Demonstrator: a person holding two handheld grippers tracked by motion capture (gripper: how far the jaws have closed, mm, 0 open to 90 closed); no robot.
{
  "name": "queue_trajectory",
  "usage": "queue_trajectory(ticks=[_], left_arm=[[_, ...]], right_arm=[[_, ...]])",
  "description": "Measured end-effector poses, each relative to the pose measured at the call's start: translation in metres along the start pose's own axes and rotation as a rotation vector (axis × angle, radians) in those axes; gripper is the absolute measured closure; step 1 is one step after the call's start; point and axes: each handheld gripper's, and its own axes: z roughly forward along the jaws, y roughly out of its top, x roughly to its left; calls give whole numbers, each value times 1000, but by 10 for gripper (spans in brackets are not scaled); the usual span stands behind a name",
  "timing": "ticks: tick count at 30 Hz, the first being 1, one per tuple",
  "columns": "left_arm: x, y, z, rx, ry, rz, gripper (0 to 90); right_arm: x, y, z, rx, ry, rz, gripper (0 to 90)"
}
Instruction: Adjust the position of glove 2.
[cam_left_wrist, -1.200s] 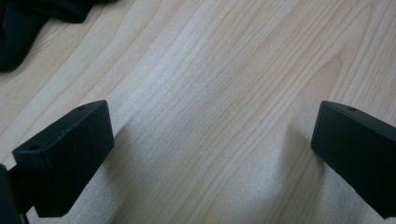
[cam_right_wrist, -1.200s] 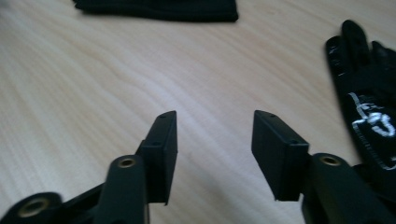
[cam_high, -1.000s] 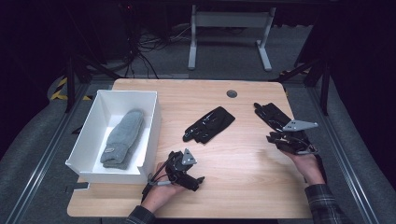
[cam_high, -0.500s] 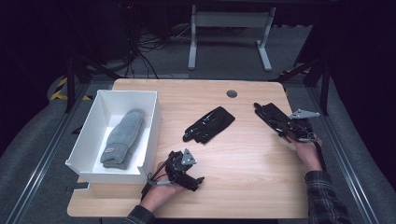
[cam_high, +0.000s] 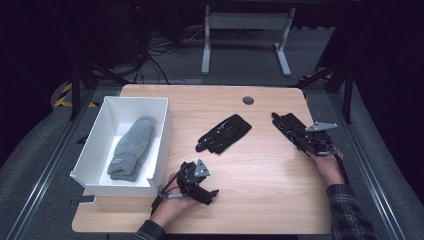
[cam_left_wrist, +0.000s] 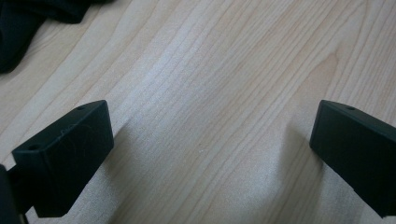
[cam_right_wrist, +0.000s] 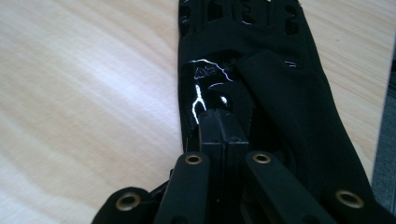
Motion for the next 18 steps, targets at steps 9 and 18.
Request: queue_trajectory(ticks=[9,18], left_arm=[[0,0,0,-1,0,-2,1],[0,0,0,0,-1,1,0]], right_arm=[[29,-6,-14,17,75,-37,900],[60,-12,-28,26,156,-119,900]])
